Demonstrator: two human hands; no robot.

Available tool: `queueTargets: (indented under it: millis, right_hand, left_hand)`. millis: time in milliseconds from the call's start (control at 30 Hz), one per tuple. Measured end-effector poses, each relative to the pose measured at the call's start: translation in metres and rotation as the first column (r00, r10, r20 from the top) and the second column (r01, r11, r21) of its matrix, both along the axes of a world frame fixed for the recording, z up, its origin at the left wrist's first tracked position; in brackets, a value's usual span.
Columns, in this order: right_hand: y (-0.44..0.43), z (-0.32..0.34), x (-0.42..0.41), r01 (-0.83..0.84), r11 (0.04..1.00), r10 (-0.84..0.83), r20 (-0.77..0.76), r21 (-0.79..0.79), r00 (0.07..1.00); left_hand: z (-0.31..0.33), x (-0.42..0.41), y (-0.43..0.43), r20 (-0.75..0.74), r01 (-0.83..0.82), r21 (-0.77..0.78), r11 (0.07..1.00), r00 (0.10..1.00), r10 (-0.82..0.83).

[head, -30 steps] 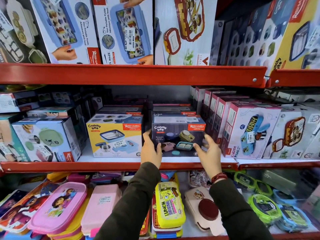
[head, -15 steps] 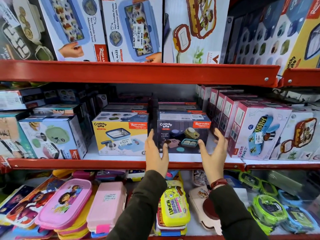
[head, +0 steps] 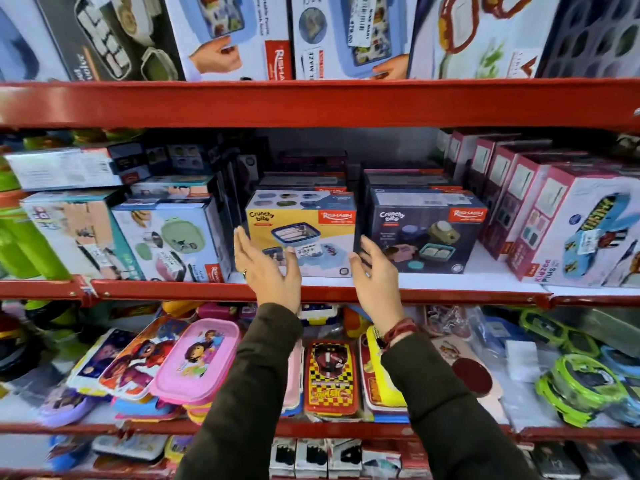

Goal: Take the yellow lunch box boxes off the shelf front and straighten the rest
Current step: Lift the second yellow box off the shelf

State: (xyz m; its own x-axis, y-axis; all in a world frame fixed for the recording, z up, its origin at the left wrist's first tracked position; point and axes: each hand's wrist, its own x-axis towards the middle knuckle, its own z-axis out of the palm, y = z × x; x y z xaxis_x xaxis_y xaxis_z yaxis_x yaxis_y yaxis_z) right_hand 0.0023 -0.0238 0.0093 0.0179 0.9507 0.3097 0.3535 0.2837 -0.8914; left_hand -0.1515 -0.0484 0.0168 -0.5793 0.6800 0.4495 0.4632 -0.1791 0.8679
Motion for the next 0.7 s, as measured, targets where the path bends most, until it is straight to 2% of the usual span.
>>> queueTargets:
  millis: [100,167,300,500,600,700]
  right_hand:
    - [0.024,-0.024,-0.009,-0.005,0.998,0.009,0.059,-0.067,0.998]
    - [0.023,-0.024,-0.011,-0.005,0.996,0.012,0.072,-0.087,0.997]
    - [-0.002,-0.010,-0.012,0.005,1.000,-0.006,0.071,0.005,0.997]
    - [-0.010,-0.010,-0.003,-0.046,0.997,0.041,0.092,0.056,0.995]
    - [-0.015,-0.006,-0.001,-0.019,0.993,0.014,0.044,0.120,0.999]
    - [-0.017,-0.002,-0.001,0.006,0.981,-0.017,0.052,0.193,0.999]
  left_hand:
    - [-0.007,-0.026,0.003,0.070,0.083,-0.208,0.975,0.995,-0.070]
    - [-0.012,-0.037,0.002,0.079,0.151,-0.251,0.956,0.988,-0.135]
    - [-0.013,-0.050,-0.013,0.054,0.223,-0.228,0.948,0.975,-0.217]
    - [-0.015,-0.073,-0.021,-0.070,0.283,-0.201,0.938,0.951,-0.302]
    - [-0.012,-0.083,-0.025,-0.147,0.317,-0.185,0.930,0.927,-0.345]
    - [-0.011,-0.094,-0.027,-0.116,0.369,-0.096,0.924,0.918,-0.379]
